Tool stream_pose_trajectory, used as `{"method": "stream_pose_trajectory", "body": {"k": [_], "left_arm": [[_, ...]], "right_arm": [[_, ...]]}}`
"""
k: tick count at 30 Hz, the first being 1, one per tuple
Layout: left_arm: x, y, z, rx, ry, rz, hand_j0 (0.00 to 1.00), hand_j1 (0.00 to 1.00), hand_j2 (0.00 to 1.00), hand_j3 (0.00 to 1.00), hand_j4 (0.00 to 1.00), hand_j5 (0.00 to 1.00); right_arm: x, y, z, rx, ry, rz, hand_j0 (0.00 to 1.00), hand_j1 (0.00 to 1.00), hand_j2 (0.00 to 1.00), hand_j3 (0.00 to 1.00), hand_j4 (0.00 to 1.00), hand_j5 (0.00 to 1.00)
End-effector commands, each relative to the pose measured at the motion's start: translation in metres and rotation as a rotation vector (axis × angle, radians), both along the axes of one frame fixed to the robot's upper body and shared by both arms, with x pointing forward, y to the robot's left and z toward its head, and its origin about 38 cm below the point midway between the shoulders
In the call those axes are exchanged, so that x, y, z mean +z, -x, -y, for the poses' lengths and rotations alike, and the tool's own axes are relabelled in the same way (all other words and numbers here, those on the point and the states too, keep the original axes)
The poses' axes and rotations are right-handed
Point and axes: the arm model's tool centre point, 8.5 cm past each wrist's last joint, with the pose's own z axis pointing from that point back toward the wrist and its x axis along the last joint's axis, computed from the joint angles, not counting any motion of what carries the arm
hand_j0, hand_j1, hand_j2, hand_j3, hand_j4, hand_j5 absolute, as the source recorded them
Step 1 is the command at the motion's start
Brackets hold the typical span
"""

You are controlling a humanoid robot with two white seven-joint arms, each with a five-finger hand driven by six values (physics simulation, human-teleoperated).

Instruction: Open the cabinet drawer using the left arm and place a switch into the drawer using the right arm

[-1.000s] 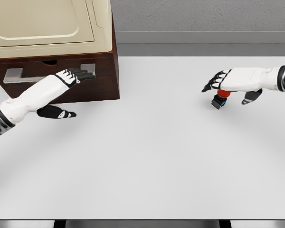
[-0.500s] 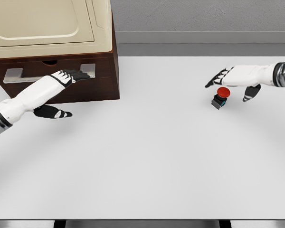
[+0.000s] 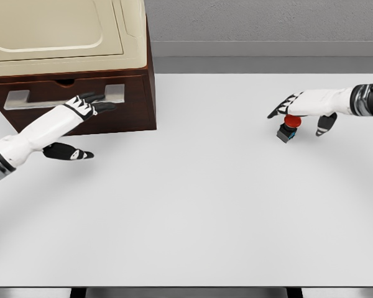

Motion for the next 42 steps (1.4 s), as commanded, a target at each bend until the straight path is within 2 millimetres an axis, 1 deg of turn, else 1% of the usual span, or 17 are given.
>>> {"method": "stream_pose_trajectory", "body": {"k": [1, 4, 5, 8, 9, 13, 16, 18, 20, 22, 24, 30, 33, 35, 37, 40, 42], "left_arm": [[0.005, -0.002, -0.007, 0.014, -0.013, 0.009, 1.00, 1.00, 1.00, 1.00, 1.00, 1.00], [0.009, -0.002, -0.009, 0.015, -0.009, 0.021, 1.00, 1.00, 1.00, 1.00, 1.00, 1.00], [0.010, -0.002, -0.008, 0.015, -0.010, 0.022, 1.00, 1.00, 1.00, 1.00, 1.00, 1.00], [0.009, 0.008, -0.019, 0.043, 0.005, 0.025, 1.00, 1.00, 1.00, 1.00, 1.00, 1.00], [0.012, 0.008, -0.018, 0.041, 0.007, 0.031, 1.00, 1.00, 1.00, 1.00, 1.00, 1.00], [0.010, 0.012, -0.023, 0.049, -0.002, 0.023, 1.00, 1.00, 1.00, 1.00, 1.00, 1.00], [0.018, 0.022, -0.026, 0.055, 0.015, 0.047, 1.00, 1.00, 1.00, 1.00, 1.00, 1.00], [0.023, 0.022, -0.026, 0.053, 0.016, 0.060, 1.00, 1.00, 1.00, 1.00, 1.00, 1.00], [0.037, 0.023, -0.023, 0.043, 0.022, 0.100, 1.00, 1.00, 1.00, 1.00, 1.00, 1.00], [0.046, 0.024, -0.022, 0.038, 0.027, 0.124, 1.00, 1.00, 1.00, 1.00, 1.00, 1.00], [0.048, 0.023, -0.022, 0.041, 0.027, 0.130, 1.00, 1.00, 1.00, 1.00, 1.00, 1.00], [0.041, 0.021, -0.021, 0.047, 0.031, 0.115, 1.00, 1.00, 1.00, 1.00, 1.00, 1.00], [0.039, 0.019, -0.024, 0.060, 0.032, 0.109, 1.00, 1.00, 1.00, 1.00, 1.00, 1.00], [0.037, 0.017, -0.019, 0.051, 0.035, 0.107, 1.00, 1.00, 1.00, 1.00, 1.00, 1.00], [0.036, 0.013, -0.009, 0.024, 0.029, 0.103, 1.00, 1.00, 1.00, 1.00, 1.00, 1.00], [0.036, 0.013, -0.006, 0.013, 0.025, 0.105, 1.00, 1.00, 1.00, 1.00, 1.00, 1.00], [0.036, 0.015, -0.001, -0.006, 0.038, 0.112, 1.00, 1.00, 1.00, 1.00, 1.00, 1.00]], "right_arm": [[-0.008, -0.005, 0.001, -0.023, 0.000, -0.015, 1.00, 1.00, 1.00, 1.00, 1.00, 1.00], [-0.007, -0.007, 0.000, -0.025, 0.002, -0.012, 1.00, 1.00, 1.00, 1.00, 1.00, 1.00], [-0.009, -0.007, -0.006, -0.016, -0.004, -0.015, 1.00, 1.00, 1.00, 1.00, 1.00, 1.00], [-0.009, -0.007, -0.006, -0.015, -0.004, -0.014, 1.00, 1.00, 1.00, 1.00, 1.00, 1.00], [-0.009, -0.007, -0.008, -0.011, -0.005, -0.015, 1.00, 1.00, 1.00, 1.00, 1.00, 1.00], [-0.010, -0.007, -0.009, -0.007, -0.007, -0.015, 1.00, 1.00, 1.00, 1.00, 1.00, 1.00], [-0.010, -0.007, -0.009, -0.007, -0.007, -0.015, 1.00, 1.00, 1.00, 1.00, 1.00, 1.00], [-0.009, -0.006, -0.008, -0.009, -0.007, -0.014, 1.00, 1.00, 1.00, 1.00, 1.00, 1.00], [-0.009, -0.006, -0.007, -0.010, -0.005, -0.014, 1.00, 1.00, 1.00, 1.00, 1.00, 1.00], [-0.008, -0.006, -0.007, -0.008, -0.005, -0.013, 1.00, 1.00, 1.00, 1.00, 1.00, 1.00], [-0.008, -0.006, -0.008, -0.007, -0.006, -0.013, 1.00, 1.00, 1.00, 1.00, 1.00, 1.00], [-0.008, -0.006, -0.008, -0.007, -0.006, -0.013, 1.00, 1.00, 1.00, 1.00, 1.00, 1.00], [-0.008, -0.006, -0.008, -0.007, -0.006, -0.013, 1.00, 1.00, 1.00, 1.00, 1.00, 1.00], [-0.008, -0.006, -0.008, -0.007, -0.006, -0.013, 1.00, 1.00, 1.00, 1.00, 1.00, 1.00], [-0.009, -0.006, -0.008, -0.006, -0.005, -0.014, 1.00, 1.00, 1.00, 1.00, 1.00, 1.00], [-0.009, -0.006, -0.008, -0.006, -0.003, -0.013, 1.00, 1.00, 1.00, 1.00, 1.00, 1.00], [-0.009, -0.006, -0.008, -0.006, -0.002, -0.013, 1.00, 1.00, 1.00, 1.00, 1.00, 1.00]]}}
